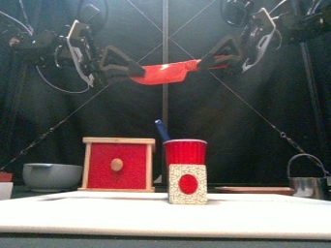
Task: Cut the sushi into 4 pieces with the knife
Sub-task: Cut the sushi into 4 pieces
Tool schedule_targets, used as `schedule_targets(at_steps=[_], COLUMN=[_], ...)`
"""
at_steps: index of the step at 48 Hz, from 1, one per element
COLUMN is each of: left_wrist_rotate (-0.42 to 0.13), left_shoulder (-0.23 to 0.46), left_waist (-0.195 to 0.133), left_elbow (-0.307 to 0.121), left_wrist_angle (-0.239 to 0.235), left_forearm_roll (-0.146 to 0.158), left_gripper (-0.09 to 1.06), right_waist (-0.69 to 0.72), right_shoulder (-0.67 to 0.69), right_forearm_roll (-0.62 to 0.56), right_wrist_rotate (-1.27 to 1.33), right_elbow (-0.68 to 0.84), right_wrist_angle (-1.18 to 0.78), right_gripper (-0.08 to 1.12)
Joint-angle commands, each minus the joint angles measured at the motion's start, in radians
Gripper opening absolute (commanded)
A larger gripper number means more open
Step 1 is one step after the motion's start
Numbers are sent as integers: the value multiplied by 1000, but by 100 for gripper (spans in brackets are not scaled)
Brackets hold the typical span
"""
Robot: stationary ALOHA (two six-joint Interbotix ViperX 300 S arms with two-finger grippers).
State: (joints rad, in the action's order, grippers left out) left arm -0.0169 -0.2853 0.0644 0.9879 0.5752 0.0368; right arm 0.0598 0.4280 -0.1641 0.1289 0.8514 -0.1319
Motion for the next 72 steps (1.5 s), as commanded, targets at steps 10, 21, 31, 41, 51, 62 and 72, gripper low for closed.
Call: schedule_targets(at_steps=[10, 21, 31, 41, 51, 62, 72], left_wrist_rotate=[11, 11, 12, 11, 12, 12, 11], left_shoulder=[84, 202, 285, 314, 321, 356, 393], left_waist=[-20, -78, -135, -160, -169, -175, -175], left_elbow=[5, -21, -49, -60, -61, -67, -87], left_wrist_angle=[48, 74, 74, 71, 67, 66, 64], left_forearm_roll=[-2, -49, -83, -132, -153, -153, -153], left_gripper=[10, 10, 10, 10, 10, 10, 10], right_waist=[-84, -135, -160, -164, -161, -158, -156], right_shoulder=[-83, -149, -187, -233, -273, -288, -288], right_forearm_roll=[49, 115, 141, 155, 153, 153, 153], right_wrist_rotate=[3, 3, 3, 5, 3, 5, 3], right_elbow=[-17, -34, -31, -38, -43, -43, -43], right_wrist_angle=[77, 176, 199, 201, 207, 218, 229], right_gripper=[8, 8, 8, 8, 8, 8, 8])
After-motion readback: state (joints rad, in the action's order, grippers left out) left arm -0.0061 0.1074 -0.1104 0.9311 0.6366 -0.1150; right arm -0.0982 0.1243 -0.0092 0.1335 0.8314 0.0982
